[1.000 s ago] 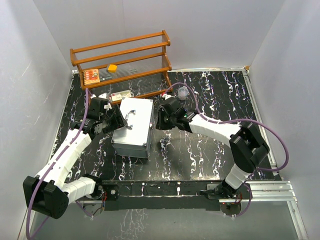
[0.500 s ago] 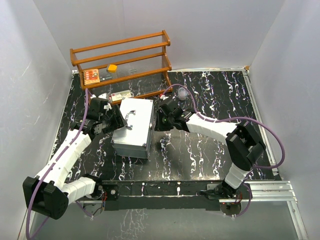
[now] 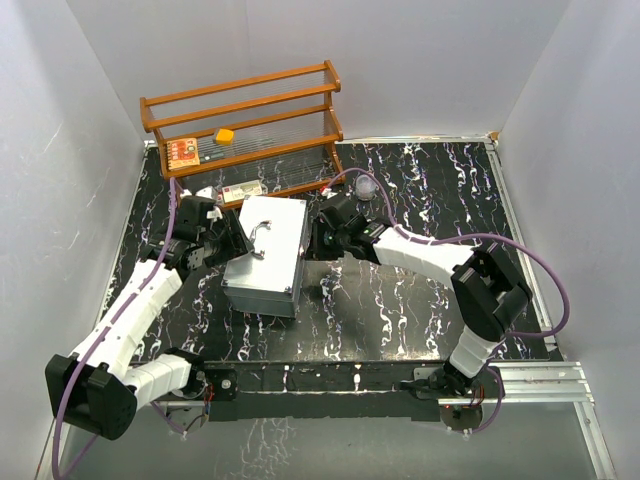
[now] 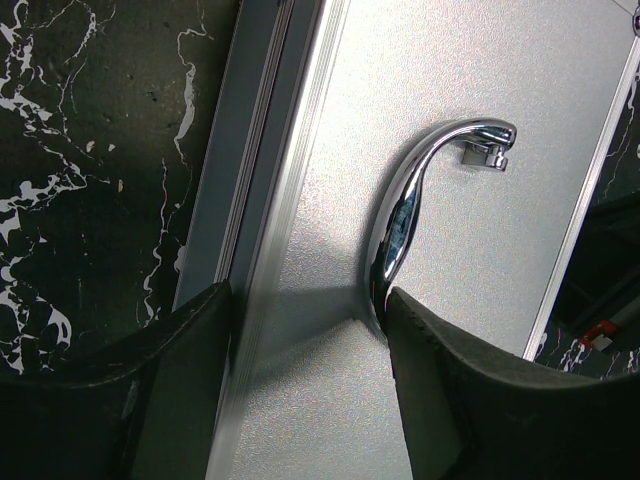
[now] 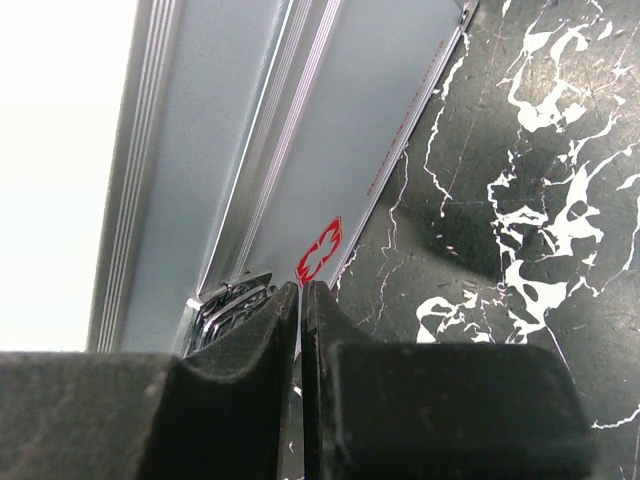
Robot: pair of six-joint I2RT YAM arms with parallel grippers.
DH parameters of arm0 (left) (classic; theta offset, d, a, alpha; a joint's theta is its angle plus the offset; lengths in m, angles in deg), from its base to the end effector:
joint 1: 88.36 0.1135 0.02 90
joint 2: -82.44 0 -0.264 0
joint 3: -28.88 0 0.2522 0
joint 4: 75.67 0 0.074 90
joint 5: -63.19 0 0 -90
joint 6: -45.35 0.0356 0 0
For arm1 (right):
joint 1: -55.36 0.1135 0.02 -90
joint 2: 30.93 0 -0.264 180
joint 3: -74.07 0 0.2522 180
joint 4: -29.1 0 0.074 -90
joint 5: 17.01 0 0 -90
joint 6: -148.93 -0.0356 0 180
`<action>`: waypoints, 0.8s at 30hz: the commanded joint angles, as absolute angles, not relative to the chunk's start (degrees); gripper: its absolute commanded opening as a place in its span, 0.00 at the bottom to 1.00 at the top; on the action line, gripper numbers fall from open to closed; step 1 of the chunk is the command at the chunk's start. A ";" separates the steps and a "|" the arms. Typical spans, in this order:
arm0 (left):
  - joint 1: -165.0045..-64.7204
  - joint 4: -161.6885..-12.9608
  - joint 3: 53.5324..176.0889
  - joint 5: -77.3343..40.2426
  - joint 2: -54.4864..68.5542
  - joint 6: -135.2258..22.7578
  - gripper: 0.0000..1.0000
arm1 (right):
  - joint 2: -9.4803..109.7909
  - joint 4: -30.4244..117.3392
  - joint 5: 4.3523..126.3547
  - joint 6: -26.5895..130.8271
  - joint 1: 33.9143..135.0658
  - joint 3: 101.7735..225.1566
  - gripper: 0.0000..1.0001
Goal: Organize the medicine kit
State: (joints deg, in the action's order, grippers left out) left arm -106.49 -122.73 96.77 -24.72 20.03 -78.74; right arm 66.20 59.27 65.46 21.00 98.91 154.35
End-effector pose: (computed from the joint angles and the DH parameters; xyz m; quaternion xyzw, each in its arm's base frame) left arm 0.2189 -0.0730 0.2988 -0.1192 0.9041 -0.1954 0.3609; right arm 0.2640 0.2574 0.2224 -0.0695 0.9262 0.2849 0.2371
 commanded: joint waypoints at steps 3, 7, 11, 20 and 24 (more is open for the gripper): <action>-106.74 -124.73 94.48 -19.62 21.66 -79.84 0.48 | 63.33 45.17 60.04 15.51 99.27 152.52 0.07; -106.72 -123.68 92.85 -18.26 22.34 -81.44 0.46 | 63.60 42.03 57.27 12.45 99.26 151.85 0.07; -106.74 -122.60 91.34 -16.79 22.45 -82.71 0.44 | 63.23 39.04 55.85 9.77 99.28 150.80 0.07; -106.71 -122.88 91.16 -17.74 23.62 -83.17 0.43 | 59.55 33.53 57.62 3.85 99.12 145.46 0.07; -106.71 -123.00 91.21 -18.86 24.05 -83.27 0.43 | 59.27 37.36 61.26 5.35 99.11 145.32 0.07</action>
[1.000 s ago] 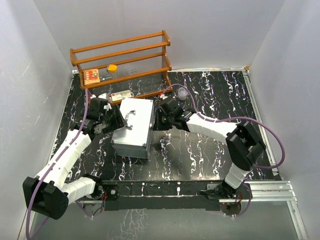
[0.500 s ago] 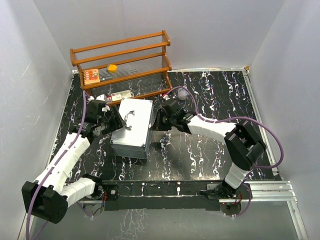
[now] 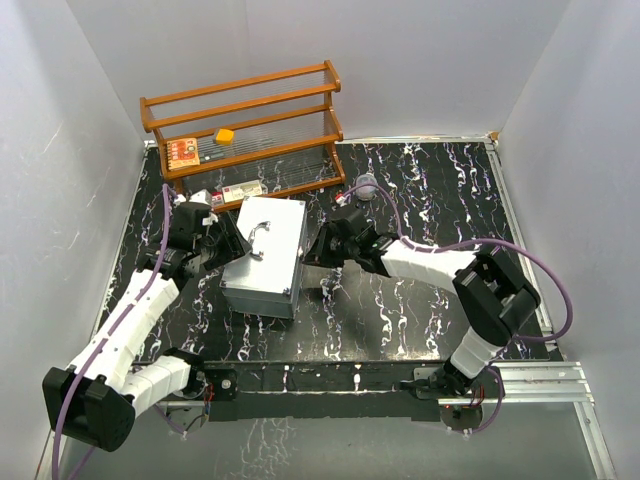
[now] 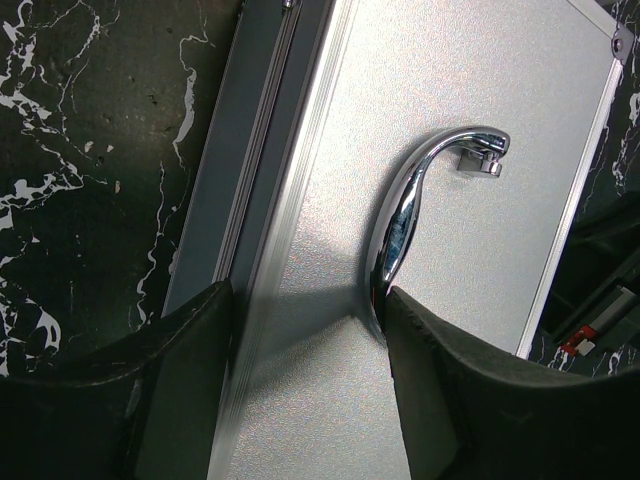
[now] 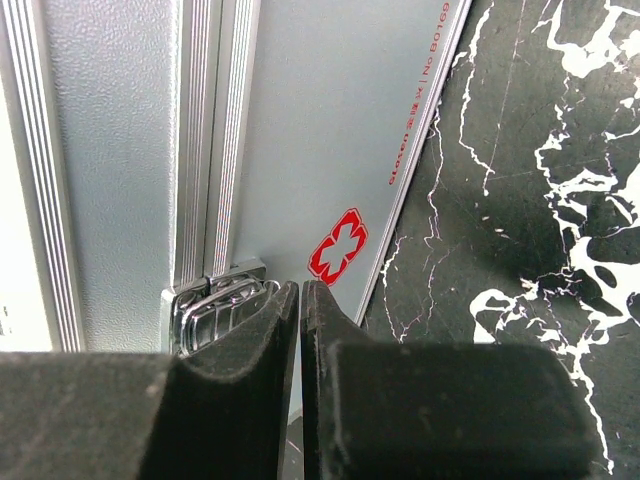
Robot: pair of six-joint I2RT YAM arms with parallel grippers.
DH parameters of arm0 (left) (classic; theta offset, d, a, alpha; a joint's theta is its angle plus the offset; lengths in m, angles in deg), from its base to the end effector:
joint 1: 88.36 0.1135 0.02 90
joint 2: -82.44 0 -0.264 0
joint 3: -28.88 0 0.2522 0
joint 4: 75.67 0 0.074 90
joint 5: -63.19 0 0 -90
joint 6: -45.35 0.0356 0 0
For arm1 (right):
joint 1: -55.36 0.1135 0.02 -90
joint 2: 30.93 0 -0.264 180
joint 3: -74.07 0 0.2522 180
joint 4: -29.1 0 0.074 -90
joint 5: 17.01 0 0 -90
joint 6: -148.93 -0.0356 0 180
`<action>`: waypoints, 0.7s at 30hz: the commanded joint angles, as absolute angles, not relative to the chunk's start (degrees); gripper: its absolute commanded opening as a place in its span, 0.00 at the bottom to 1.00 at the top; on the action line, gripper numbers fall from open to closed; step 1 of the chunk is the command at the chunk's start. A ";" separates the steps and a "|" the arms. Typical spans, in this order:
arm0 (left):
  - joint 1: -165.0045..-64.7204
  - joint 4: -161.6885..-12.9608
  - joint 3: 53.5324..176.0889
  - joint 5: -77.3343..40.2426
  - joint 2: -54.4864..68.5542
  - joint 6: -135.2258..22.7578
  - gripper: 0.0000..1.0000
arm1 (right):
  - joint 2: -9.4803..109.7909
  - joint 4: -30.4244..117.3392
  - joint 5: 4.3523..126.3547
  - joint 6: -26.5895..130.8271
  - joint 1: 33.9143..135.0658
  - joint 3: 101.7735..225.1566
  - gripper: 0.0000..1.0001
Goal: Organize the medicine kit
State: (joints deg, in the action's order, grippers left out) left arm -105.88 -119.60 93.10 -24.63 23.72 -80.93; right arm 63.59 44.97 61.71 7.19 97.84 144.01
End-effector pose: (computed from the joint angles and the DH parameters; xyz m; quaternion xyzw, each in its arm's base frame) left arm 0.2092 -0.0675 0.2952 -0.1386 0.8896 -0.2120 0.3801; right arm 0.2557 0.2435 0.2011 0.0319 0.9039 0.3663 0.2184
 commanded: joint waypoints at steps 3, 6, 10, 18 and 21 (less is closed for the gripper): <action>-106.73 -124.19 92.48 -21.97 24.27 -82.71 0.43 | 58.39 41.62 66.15 7.54 98.93 144.77 0.07; -106.68 -125.08 94.27 -25.73 24.67 -81.69 0.46 | 56.76 46.18 71.86 9.65 98.38 144.12 0.08; -106.67 -126.73 98.25 -29.52 24.92 -78.04 0.60 | 52.27 51.75 77.35 12.84 95.82 142.41 0.13; -106.73 -131.59 109.62 -35.06 25.92 -71.88 0.99 | 38.30 63.74 93.69 24.82 92.91 141.18 0.37; -106.68 -131.69 110.71 -34.32 27.83 -69.85 0.99 | 34.28 69.05 97.23 26.77 92.78 142.38 0.43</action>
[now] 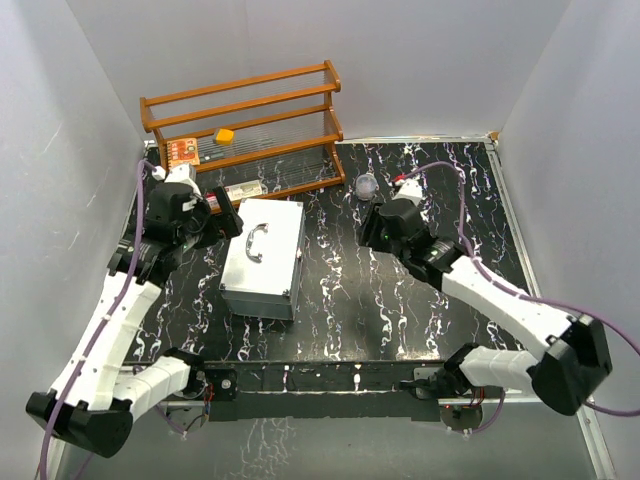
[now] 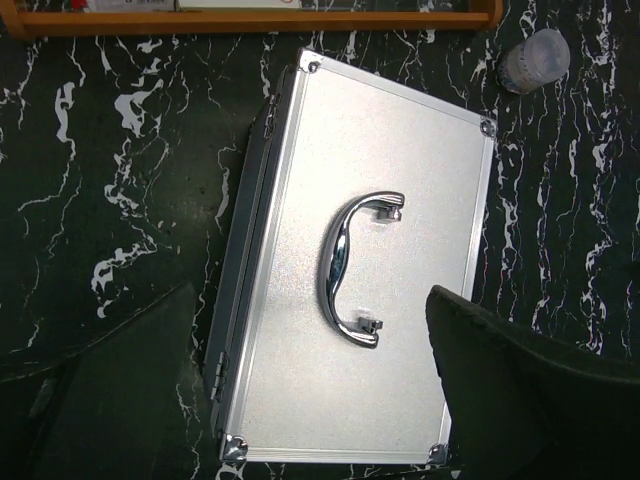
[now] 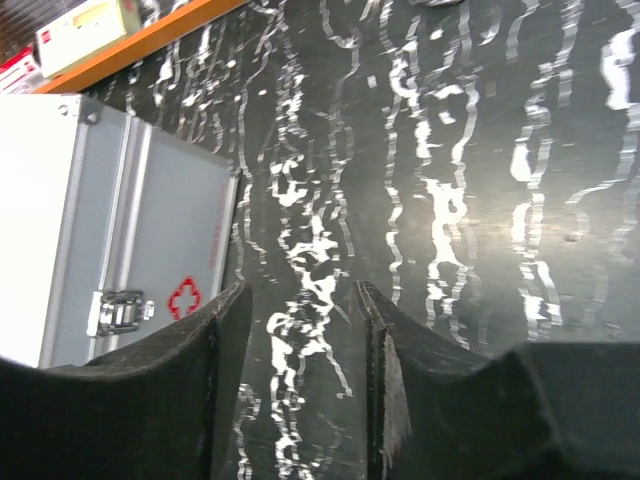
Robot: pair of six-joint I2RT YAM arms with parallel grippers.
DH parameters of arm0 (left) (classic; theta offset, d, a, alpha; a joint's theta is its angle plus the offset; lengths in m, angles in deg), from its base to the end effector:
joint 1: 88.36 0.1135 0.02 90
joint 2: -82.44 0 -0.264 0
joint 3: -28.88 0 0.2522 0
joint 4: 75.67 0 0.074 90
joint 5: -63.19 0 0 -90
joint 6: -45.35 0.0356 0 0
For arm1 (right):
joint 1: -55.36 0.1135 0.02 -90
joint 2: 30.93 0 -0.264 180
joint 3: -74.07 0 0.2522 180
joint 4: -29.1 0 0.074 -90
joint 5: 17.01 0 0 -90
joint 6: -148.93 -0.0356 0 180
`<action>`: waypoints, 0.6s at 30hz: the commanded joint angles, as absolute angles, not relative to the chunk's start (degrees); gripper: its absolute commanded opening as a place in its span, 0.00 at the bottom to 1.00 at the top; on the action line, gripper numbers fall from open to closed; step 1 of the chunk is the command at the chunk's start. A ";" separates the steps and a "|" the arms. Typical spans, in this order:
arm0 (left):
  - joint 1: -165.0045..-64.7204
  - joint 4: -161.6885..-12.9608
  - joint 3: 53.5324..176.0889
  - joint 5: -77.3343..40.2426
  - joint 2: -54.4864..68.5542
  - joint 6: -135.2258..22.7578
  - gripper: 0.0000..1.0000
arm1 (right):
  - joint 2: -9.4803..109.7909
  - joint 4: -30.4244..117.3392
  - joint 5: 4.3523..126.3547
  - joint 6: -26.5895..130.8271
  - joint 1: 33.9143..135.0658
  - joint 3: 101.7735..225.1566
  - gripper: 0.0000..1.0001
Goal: Organize the medicine kit
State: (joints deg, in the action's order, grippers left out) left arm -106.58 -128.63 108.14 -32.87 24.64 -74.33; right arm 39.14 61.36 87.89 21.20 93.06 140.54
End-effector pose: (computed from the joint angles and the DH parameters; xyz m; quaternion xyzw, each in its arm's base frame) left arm 0.1981 -0.0613 0.3720 -0.1127 0.8643 -0.1559 0.4646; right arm 0.2189 0.1576 0.2824 0.0592 0.8829 0.1847 0.4276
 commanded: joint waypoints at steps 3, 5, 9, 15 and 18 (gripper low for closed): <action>-106.73 -130.65 111.12 -32.77 31.63 -67.25 0.99 | 29.82 74.16 100.51 27.12 92.73 144.65 0.49; -106.77 -129.79 111.36 -31.94 35.16 -66.46 0.99 | 26.69 77.44 102.56 27.50 92.74 146.66 0.57; -106.73 -127.99 111.50 -31.91 42.32 -65.59 0.99 | 19.01 80.04 106.60 30.32 92.79 150.35 0.87; -106.73 -130.54 114.16 -36.90 48.40 -64.69 0.99 | 9.33 80.04 111.23 34.15 92.78 154.14 0.98; -106.72 -132.36 116.86 -38.76 49.53 -63.89 0.99 | 7.26 80.11 112.28 35.41 92.75 155.77 0.98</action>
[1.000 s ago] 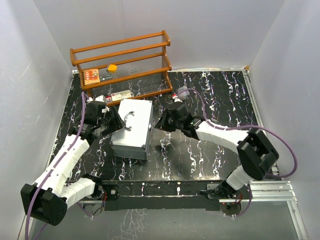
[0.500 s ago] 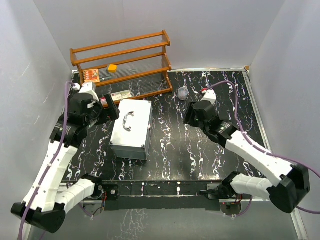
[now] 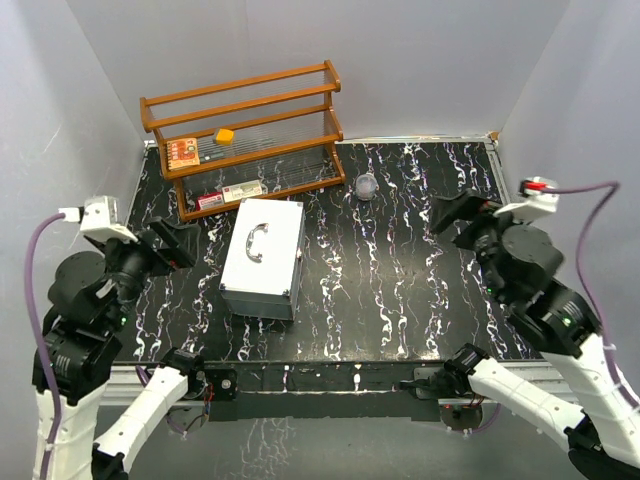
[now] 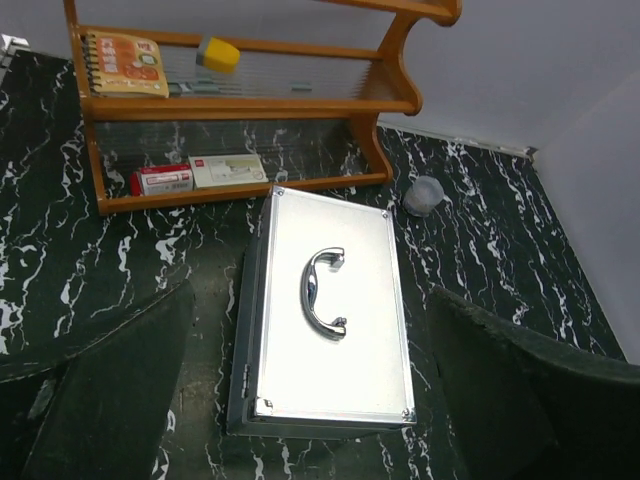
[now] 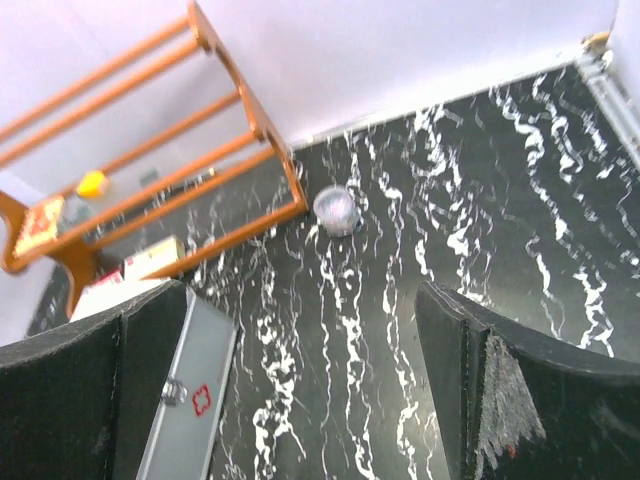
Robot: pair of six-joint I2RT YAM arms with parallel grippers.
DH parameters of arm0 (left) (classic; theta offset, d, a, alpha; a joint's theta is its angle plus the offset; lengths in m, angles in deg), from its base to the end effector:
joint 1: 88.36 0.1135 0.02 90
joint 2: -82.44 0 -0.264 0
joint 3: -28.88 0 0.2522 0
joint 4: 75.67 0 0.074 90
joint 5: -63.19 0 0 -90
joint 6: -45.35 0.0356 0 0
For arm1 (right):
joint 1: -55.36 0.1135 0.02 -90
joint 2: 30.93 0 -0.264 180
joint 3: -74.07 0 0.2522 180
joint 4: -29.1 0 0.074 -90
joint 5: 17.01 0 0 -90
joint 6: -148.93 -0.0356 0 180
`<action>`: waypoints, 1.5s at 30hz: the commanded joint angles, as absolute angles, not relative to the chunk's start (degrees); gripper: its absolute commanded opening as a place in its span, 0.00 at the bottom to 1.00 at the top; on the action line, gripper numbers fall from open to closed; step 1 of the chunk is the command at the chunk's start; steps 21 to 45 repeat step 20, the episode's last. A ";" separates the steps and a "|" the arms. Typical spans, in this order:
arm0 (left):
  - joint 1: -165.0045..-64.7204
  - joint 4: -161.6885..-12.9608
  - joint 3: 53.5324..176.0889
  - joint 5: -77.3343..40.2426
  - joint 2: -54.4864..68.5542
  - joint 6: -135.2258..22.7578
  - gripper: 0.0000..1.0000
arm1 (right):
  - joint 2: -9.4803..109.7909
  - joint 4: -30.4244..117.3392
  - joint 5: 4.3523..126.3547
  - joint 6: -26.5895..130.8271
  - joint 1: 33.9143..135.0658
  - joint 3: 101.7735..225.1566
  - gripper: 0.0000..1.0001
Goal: Organize the medicine kit
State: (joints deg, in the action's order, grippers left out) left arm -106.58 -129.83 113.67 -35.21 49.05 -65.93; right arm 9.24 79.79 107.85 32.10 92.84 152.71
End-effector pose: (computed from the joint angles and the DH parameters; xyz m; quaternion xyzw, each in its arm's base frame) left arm 0.0643 -0.0157 0.4506 -0.0698 0.7204 -0.1826 0.6655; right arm 0.1049 0.0548 0.4188 0.1183 0.7569 0.1214 0.6312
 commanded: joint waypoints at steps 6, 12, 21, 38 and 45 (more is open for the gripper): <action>-106.72 -136.60 123.41 -41.01 49.13 -61.15 0.99 | 5.76 80.75 113.74 36.62 92.78 158.99 0.98; -106.73 -137.42 124.51 -41.48 49.77 -61.05 0.99 | 4.67 81.03 113.55 36.64 92.79 160.64 0.98; -106.73 -137.63 123.92 -42.30 50.56 -61.08 0.99 | 3.18 80.34 112.06 35.86 92.76 159.59 0.98; -106.73 -137.63 123.92 -42.30 50.56 -61.08 0.99 | 3.18 80.34 112.06 35.86 92.76 159.59 0.98; -106.73 -137.63 123.92 -42.30 50.56 -61.08 0.99 | 3.18 80.34 112.06 35.86 92.76 159.59 0.98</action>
